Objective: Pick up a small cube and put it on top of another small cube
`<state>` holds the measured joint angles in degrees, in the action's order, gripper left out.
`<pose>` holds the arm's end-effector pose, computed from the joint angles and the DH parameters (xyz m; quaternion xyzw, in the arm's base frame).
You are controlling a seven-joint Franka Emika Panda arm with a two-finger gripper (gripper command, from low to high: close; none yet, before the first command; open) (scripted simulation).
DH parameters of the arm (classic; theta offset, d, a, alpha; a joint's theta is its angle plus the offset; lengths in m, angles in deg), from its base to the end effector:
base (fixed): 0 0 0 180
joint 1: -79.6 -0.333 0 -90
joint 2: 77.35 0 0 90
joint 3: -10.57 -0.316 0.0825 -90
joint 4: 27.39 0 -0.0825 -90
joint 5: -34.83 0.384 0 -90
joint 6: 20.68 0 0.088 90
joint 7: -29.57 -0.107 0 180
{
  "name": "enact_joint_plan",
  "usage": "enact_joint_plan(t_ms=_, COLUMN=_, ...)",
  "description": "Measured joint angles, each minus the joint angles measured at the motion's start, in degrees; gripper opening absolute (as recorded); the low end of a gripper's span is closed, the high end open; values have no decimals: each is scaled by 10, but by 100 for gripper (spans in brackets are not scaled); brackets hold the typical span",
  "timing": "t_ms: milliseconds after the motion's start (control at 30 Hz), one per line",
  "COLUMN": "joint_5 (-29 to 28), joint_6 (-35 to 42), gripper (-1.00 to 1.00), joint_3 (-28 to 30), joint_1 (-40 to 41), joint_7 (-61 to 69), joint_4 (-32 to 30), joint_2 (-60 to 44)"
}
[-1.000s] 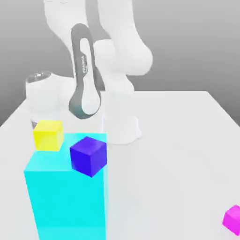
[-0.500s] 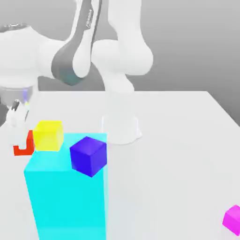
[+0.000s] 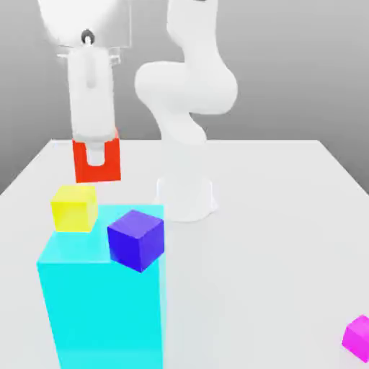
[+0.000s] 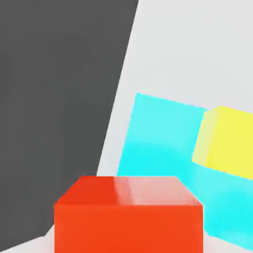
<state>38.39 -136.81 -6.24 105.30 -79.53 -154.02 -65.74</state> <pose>0.4867 -0.0677 0.4617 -0.5012 0.8653 -0.0046 0.0037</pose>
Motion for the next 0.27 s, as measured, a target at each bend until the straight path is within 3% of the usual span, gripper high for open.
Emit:
enact_joint_plan(t_ms=67, joint_5=-1, joint_6=-38, gripper=-100, joint_3=-5, joint_1=-2, joint_7=-4, joint_4=-26, joint_2=-17)
enact_joint_plan(t_ms=100, joint_5=-2, joint_6=-60, gripper=100, joint_3=-7, joint_1=-2, joint_7=-5, joint_4=-40, joint_2=-25)
enact_joint_plan(t_ms=267, joint_5=-2, joint_6=-60, gripper=100, joint_3=-7, joint_1=-2, joint_7=-5, joint_4=-40, joint_2=-25)
